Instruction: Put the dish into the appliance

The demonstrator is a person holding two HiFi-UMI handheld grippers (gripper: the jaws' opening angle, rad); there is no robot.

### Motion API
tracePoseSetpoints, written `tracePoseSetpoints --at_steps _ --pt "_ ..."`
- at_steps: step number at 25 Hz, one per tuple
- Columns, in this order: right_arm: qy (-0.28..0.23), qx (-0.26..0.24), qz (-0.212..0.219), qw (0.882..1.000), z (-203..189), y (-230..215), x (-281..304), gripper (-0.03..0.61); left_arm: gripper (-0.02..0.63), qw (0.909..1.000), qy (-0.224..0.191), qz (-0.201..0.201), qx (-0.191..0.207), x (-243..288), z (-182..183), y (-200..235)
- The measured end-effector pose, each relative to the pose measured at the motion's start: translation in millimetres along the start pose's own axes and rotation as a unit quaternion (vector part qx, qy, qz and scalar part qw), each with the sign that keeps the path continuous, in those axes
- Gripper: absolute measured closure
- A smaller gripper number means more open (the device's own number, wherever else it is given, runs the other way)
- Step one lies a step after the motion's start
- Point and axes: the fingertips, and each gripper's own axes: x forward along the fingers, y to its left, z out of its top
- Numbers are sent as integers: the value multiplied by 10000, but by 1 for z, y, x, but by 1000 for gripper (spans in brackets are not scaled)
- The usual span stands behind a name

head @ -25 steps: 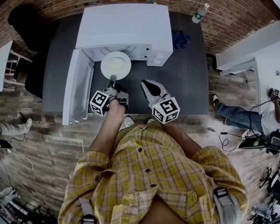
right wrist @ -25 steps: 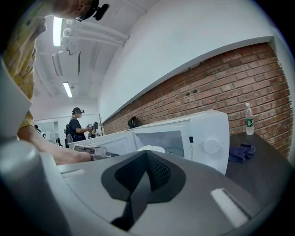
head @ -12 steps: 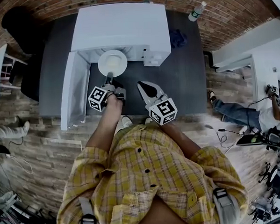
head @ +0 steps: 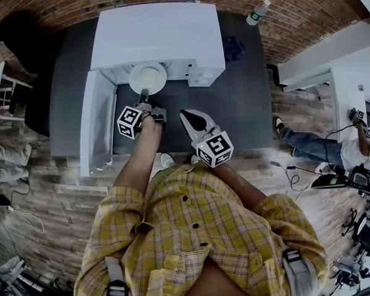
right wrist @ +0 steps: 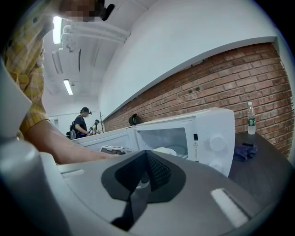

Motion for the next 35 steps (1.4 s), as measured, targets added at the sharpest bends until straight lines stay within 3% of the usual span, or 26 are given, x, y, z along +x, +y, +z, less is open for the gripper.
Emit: tracePoseSetpoints --at_steps 11,35 --pt "78 58 -66 9999 -4 -2 1 575 601 9999 0 22 152 28 3 3" --pt "234 51 73 9997 -9 -2 1 574 603 9996 -136 249 15 68 10 15"
